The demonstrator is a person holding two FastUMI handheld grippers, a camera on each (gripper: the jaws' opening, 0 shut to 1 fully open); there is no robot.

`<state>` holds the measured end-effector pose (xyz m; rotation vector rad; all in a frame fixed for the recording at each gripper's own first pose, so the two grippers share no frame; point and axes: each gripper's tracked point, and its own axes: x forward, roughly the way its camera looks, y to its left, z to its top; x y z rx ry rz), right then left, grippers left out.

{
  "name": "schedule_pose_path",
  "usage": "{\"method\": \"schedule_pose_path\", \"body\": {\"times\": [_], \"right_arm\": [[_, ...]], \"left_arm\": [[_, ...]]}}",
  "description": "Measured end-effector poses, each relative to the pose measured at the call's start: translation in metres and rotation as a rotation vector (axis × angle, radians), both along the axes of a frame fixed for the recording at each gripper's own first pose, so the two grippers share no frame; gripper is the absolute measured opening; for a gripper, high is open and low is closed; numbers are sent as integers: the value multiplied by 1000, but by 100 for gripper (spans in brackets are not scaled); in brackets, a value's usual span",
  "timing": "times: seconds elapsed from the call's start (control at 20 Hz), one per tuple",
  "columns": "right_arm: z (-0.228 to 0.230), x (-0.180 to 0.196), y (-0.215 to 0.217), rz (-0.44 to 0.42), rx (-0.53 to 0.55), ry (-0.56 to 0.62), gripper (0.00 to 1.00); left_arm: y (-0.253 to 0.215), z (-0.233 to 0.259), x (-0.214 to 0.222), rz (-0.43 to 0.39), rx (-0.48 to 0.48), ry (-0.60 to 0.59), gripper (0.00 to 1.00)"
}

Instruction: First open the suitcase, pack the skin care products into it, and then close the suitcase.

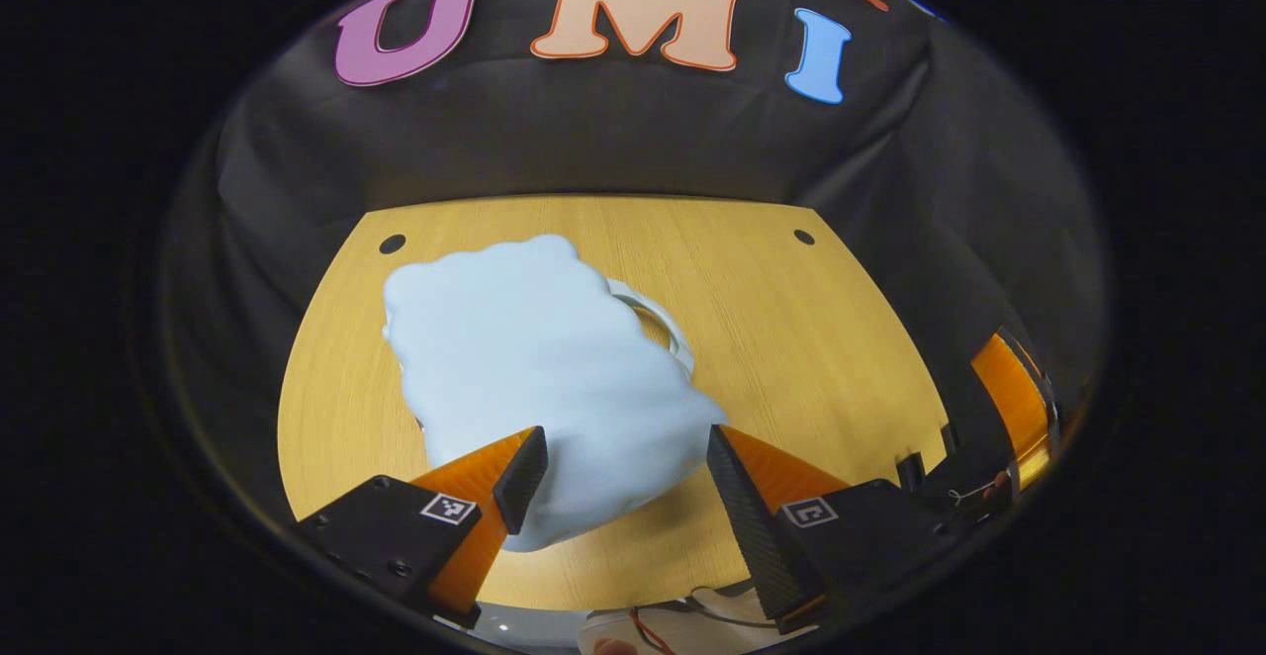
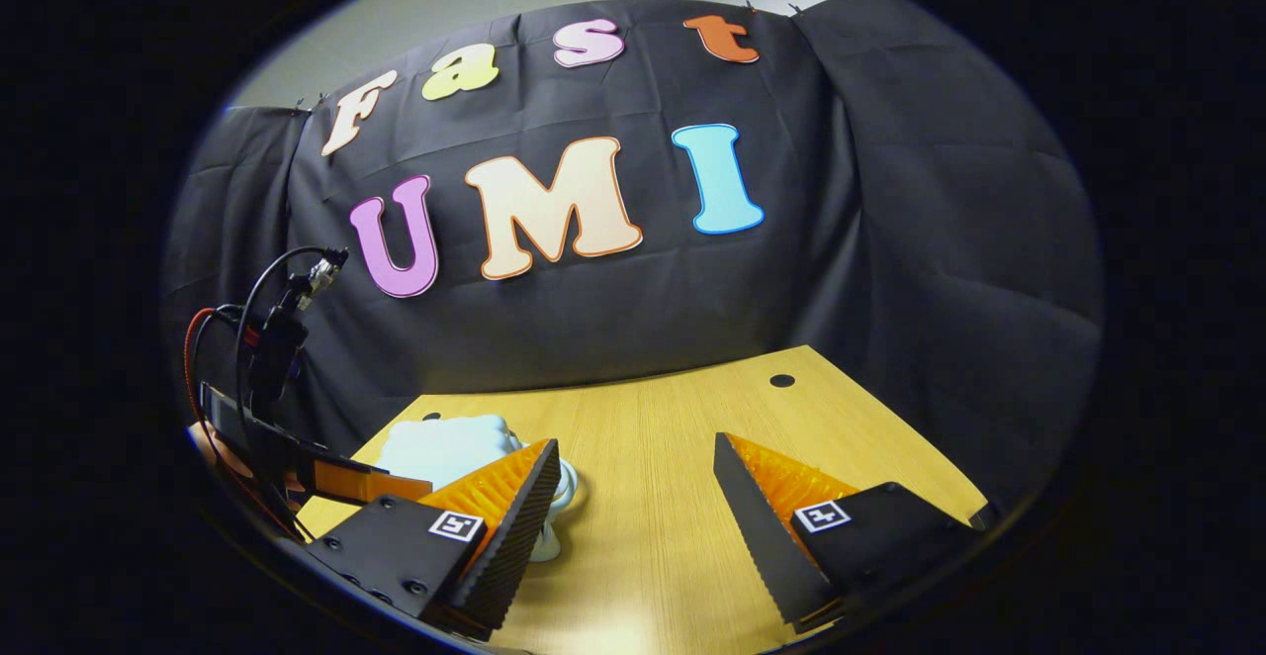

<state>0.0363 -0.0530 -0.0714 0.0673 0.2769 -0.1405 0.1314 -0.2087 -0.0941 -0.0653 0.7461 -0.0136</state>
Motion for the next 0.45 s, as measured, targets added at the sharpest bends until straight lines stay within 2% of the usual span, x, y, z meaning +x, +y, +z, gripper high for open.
{"method": "schedule_pose_path", "body": {"times": [0.1, 0.15, 0.45], "right_arm": [[1, -2, 2, -5, -7, -1, 98], [1, -3, 3, -8, -9, 1, 98], [5, -15, 9, -31, -20, -1, 98]], "left_arm": [[1, 0, -3, -3, -5, 6, 99], [1, -2, -4, -8, -8, 13, 96], [2, -8, -10, -55, -18, 43, 96]]}}
